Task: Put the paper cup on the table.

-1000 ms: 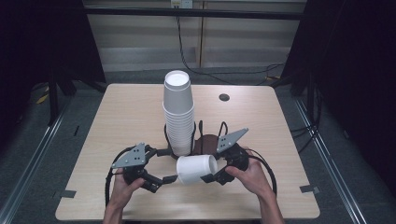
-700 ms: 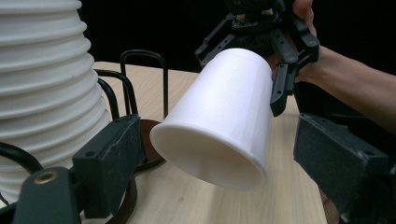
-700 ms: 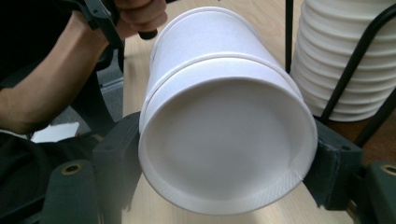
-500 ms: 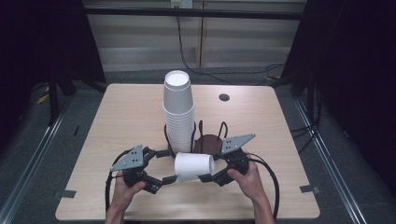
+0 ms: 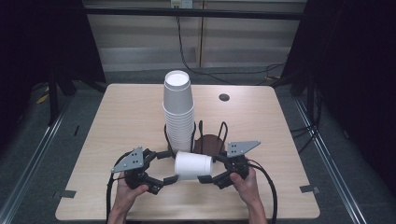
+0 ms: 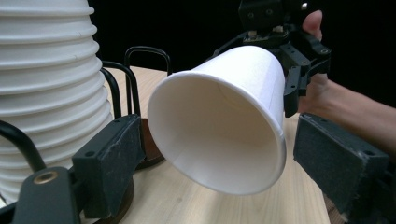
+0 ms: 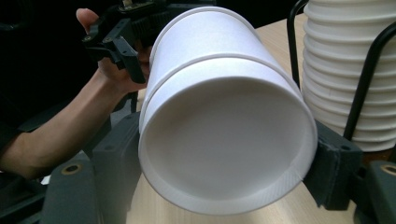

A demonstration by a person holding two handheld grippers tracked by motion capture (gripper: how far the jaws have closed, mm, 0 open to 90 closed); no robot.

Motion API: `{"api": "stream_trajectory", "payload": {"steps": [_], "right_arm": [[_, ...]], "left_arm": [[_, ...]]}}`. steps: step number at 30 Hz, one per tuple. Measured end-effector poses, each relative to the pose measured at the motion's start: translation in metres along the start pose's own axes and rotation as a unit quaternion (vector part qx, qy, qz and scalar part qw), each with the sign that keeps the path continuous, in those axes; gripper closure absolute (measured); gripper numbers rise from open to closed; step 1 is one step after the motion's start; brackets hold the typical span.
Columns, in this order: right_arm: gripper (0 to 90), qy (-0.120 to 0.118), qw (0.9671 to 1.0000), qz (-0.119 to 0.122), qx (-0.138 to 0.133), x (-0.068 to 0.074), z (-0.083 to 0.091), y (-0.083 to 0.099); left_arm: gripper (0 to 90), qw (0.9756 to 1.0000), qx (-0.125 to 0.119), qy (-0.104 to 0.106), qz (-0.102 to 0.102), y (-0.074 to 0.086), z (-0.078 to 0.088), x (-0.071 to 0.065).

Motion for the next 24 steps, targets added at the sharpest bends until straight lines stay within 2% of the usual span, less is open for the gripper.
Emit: {"api": "stream_trajectory", "payload": {"steps": [4,7,12,15,18,24], "right_arm": [[24.1,-0.007,0.9999,0.001,-0.015,0.001,-0.001,0.003],[24.1,-0.011,0.9996,0.001,-0.027,0.001,-0.001,0.004],[24.1,-0.020,0.9990,0.005,-0.039,0.004,-0.002,0.002],[24.1,-0.024,0.9988,0.006,-0.042,0.006,-0.001,0.001],[24.1,-0.027,0.9987,0.008,-0.044,0.007,-0.001,0.000],[24.0,-0.035,0.9985,0.009,-0.040,0.008,-0.004,0.001]], "left_arm": [[15.3,0.9999,-0.002,0.008,0.006,0.001,-0.002,-0.001],[15.4,1.0000,-0.001,0.007,0.003,0.002,-0.004,-0.002],[14.4,0.9999,-0.011,0.011,0.005,0.002,-0.006,-0.002],[9.0,0.9999,-0.014,0.008,0.006,0.003,-0.007,-0.002],[0.3,1.0000,-0.003,0.001,0.007,0.007,-0.012,-0.002],[0.1,0.9999,-0.005,0.010,0.008,0.009,-0.017,-0.005]]}}
Point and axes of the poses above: each handheld gripper's, and its own axes: z roughly backward along the jaws, y roughly out of its underside, x roughly to its left, the point moved 7 cm from there along -z, roughly forward along the jaws, and after that the axes turned 15 degrees about -x, right-handed, at the moved point
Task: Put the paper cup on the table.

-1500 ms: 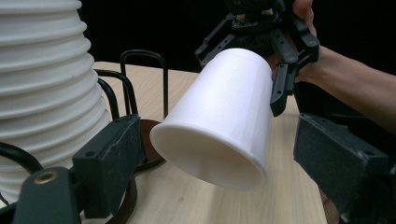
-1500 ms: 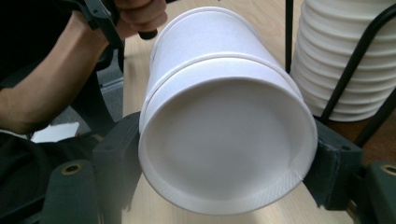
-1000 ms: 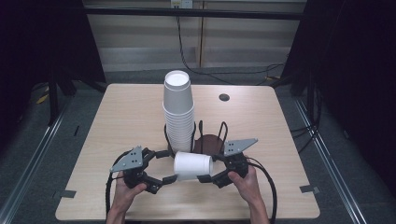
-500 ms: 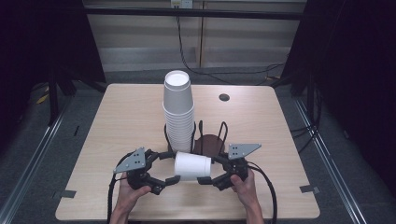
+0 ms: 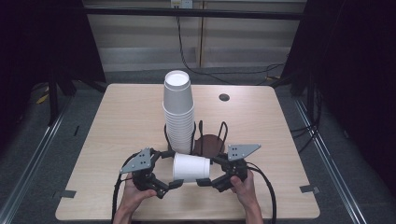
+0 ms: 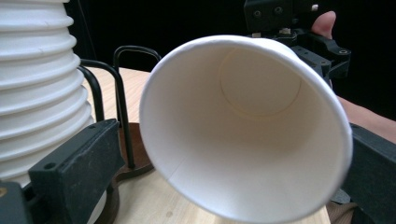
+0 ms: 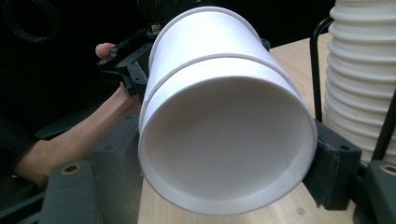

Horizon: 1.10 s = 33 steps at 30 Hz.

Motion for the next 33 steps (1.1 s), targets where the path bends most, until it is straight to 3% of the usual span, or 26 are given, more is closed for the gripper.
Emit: {"api": "stream_trajectory", "payload": {"steps": [10,20,30,33], "right_arm": [[23.9,-0.005,1.0000,0.000,0.004,0.001,-0.004,0.002],[23.9,-0.010,0.9999,0.004,0.010,0.002,-0.005,0.002],[23.1,-0.017,0.9997,0.009,0.014,0.001,-0.004,0.004],[21.9,-0.014,0.9998,0.012,0.011,0.001,-0.004,0.004]], "left_arm": [[0.0,0.9999,-0.003,0.010,0.002,0.002,-0.010,-0.003],[3.0,0.9992,-0.021,0.029,0.020,0.000,-0.016,-0.006],[7.1,0.9980,-0.013,0.051,0.034,0.000,-0.015,-0.005],[9.2,0.9983,-0.010,0.050,0.028,-0.002,-0.014,-0.006]]}}
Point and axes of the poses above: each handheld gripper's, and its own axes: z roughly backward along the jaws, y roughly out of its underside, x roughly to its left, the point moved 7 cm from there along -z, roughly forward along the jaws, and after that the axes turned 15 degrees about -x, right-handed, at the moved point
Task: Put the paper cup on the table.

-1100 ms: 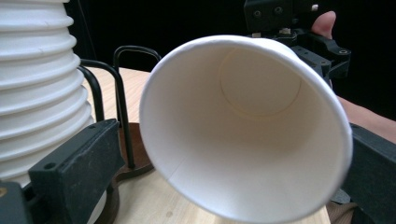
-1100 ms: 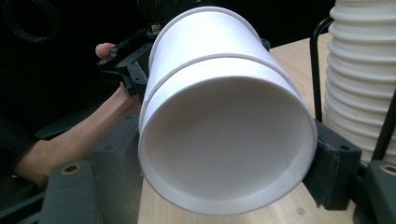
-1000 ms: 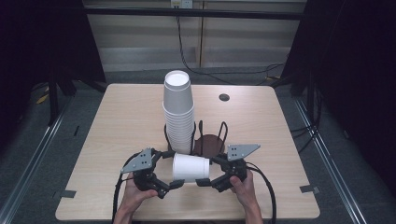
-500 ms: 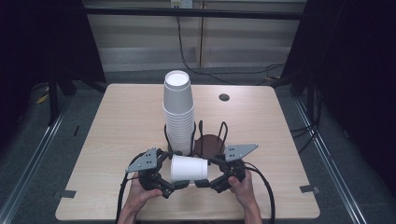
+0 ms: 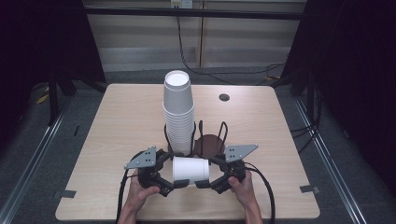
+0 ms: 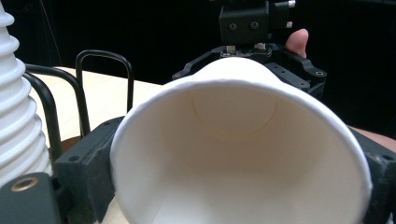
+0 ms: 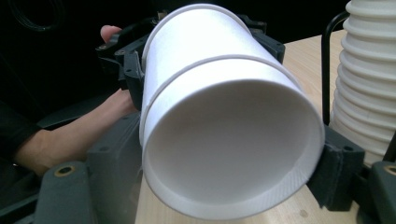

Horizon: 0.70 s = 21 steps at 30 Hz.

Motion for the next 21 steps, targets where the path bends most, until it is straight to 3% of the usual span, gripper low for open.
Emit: {"api": "stream_trajectory", "payload": {"steps": [6,9,15,21], "right_arm": [[20.8,0.002,1.0000,0.006,-0.002,0.001,0.000,0.001],[15.4,0.010,0.9998,0.012,-0.010,0.001,0.002,0.000],[13.2,0.037,0.9987,0.020,-0.029,-0.001,0.011,-0.001],[13.1,0.082,0.9950,0.027,-0.051,-0.004,0.021,0.000]], "left_arm": [[10.2,1.0000,0.009,0.003,0.002,-0.002,0.000,-0.001],[10.3,0.9998,0.019,0.004,-0.001,-0.003,0.001,-0.001],[10.4,0.9997,0.023,-0.008,-0.004,-0.006,0.007,0.003],[10.3,0.9989,0.035,-0.029,-0.005,-0.007,0.017,0.008]]}}
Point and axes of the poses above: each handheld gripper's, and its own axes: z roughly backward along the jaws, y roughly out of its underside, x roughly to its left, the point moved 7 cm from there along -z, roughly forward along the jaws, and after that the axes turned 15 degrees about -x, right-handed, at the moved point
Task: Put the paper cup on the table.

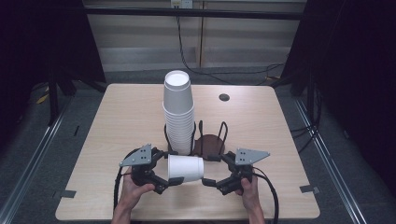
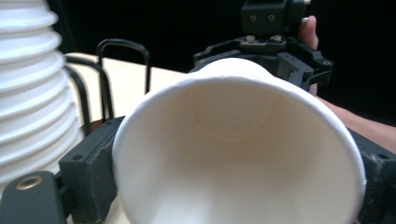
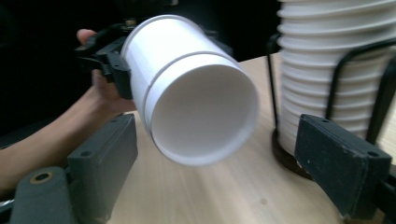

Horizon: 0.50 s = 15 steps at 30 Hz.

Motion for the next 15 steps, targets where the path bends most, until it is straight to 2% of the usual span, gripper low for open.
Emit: {"api": "stream_trajectory", "payload": {"steps": [6,7,11,14,15], "right_arm": [[13.1,0.045,0.9988,0.009,-0.014,-0.005,0.007,0.003],[13.1,0.059,0.9981,0.014,-0.014,-0.006,0.009,0.004],[13.1,0.107,0.9936,0.034,-0.013,-0.010,0.015,0.006],[13.0,0.130,0.9905,0.043,-0.019,-0.012,0.019,0.005],[13.0,0.144,0.9882,0.047,-0.023,-0.014,0.021,0.004]], "left_arm": [[10.3,0.9997,0.013,-0.019,-0.001,-0.001,0.014,0.006],[10.3,0.9997,0.014,-0.021,0.000,-0.002,0.016,0.006],[10.3,0.9995,0.016,-0.029,-0.002,-0.005,0.023,0.008],[10.1,0.9987,0.037,-0.034,-0.005,-0.002,0.028,0.011],[10.2,0.9983,0.044,-0.037,-0.007,-0.001,0.029,0.012]]}}
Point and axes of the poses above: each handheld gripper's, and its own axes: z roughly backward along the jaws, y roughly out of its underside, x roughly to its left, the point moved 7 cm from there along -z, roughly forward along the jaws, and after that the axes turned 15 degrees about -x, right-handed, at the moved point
